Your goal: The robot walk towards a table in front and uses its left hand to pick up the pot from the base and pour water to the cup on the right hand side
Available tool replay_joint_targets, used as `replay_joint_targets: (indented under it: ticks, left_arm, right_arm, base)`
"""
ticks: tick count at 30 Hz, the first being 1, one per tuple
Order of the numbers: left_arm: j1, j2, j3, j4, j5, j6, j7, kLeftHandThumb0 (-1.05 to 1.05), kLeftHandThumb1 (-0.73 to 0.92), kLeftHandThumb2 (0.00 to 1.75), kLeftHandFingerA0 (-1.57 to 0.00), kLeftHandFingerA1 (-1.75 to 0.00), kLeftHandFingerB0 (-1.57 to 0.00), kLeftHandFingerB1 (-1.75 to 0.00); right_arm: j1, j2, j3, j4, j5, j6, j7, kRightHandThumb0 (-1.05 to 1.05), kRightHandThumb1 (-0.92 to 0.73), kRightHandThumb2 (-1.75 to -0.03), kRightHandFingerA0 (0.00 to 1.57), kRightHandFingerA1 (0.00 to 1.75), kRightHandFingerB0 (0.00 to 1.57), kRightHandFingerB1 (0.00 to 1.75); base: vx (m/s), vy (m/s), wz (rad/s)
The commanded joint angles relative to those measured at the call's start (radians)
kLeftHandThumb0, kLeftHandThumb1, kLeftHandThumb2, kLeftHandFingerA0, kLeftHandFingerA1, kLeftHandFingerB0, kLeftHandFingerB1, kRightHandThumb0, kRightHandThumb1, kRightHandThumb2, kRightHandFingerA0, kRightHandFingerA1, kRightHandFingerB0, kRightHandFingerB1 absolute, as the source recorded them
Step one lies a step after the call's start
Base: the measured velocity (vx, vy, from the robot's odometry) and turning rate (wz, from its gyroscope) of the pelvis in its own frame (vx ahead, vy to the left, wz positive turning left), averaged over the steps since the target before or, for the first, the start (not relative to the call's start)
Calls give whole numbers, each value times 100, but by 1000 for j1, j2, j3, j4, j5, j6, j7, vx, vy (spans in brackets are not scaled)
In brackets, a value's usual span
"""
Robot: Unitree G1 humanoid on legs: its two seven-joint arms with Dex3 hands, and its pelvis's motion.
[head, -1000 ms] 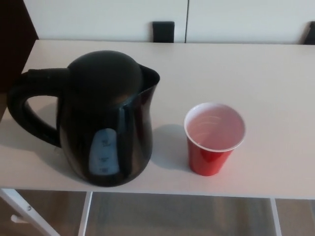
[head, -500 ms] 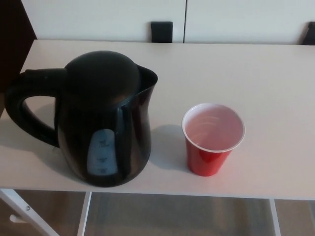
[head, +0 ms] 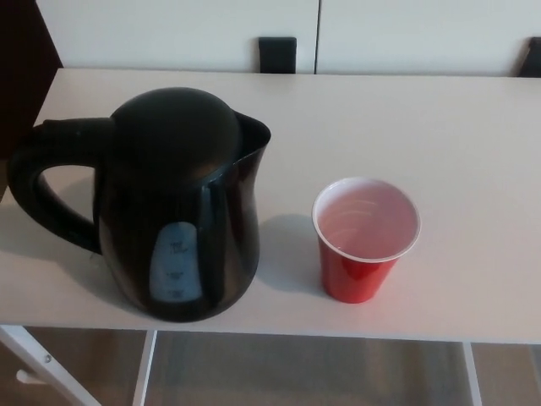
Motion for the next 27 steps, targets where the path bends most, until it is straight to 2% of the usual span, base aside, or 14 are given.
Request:
replay_joint_targets:
  ticks: [1, 3, 9, 10, 15, 21, 27]
  left_arm:
    - [-54, 38, -110, -458, -50, 182, 28, -12, 57, 58, -9, -27, -10, -28]
    - [-123, 33, -179, -443, -14, 179, 7, -4, 54, 55, -7, -32, -11, -27]
    - [-163, 34, -230, -446, -13, 216, -6, -8, 51, 56, -9, -28, -11, -27]
    - [-180, 33, -250, -435, -3, 222, -8, -8, 56, 97, -3, -51, 0, -48]
    - [-212, 23, -302, -414, 27, 252, 19, -9, 52, 94, -2, -51, 0, -47]
    - [-226, 9, -338, -370, 42, 254, 19, -14, 49, 93, -3, -51, 0, -48]
    - [-238, -9, -347, -353, 36, 266, 23, -16, 40, 88, -2, -50, 0, -47]
  right_arm:
    - [1, -25, -24, 14, 28, -2, 9, -18, -50, -54, 65, 50, 46, 40]
    - [1, -24, -10, 11, 11, -20, -2, -22, -56, -56, 69, 50, 49, 41]
    - [-3, -23, -1, 0, 0, -30, -16, -21, -57, -56, 70, 50, 48, 40]
    - [-2, -22, 7, -5, -8, -37, -18, -22, -55, -56, 69, 50, 48, 41]
    - [-8, -24, 7, 7, -3, -36, -17, -22, -49, -54, 68, 50, 48, 41]
    - [-7, -29, 16, 9, -10, -43, -26, -23, -50, -55, 72, 50, 49, 40]
    - [-4, -24, 23, -9, -12, -52, -22, -22, -48, -54, 66, 50, 49, 41]
  base:
    - [0, 0, 0]
    - [0, 0, 0]
    - [0, 0, 0]
    - [0, 0, 0]
    - [0, 0, 0]
    - [0, 0, 0]
    - [0, 0, 0]
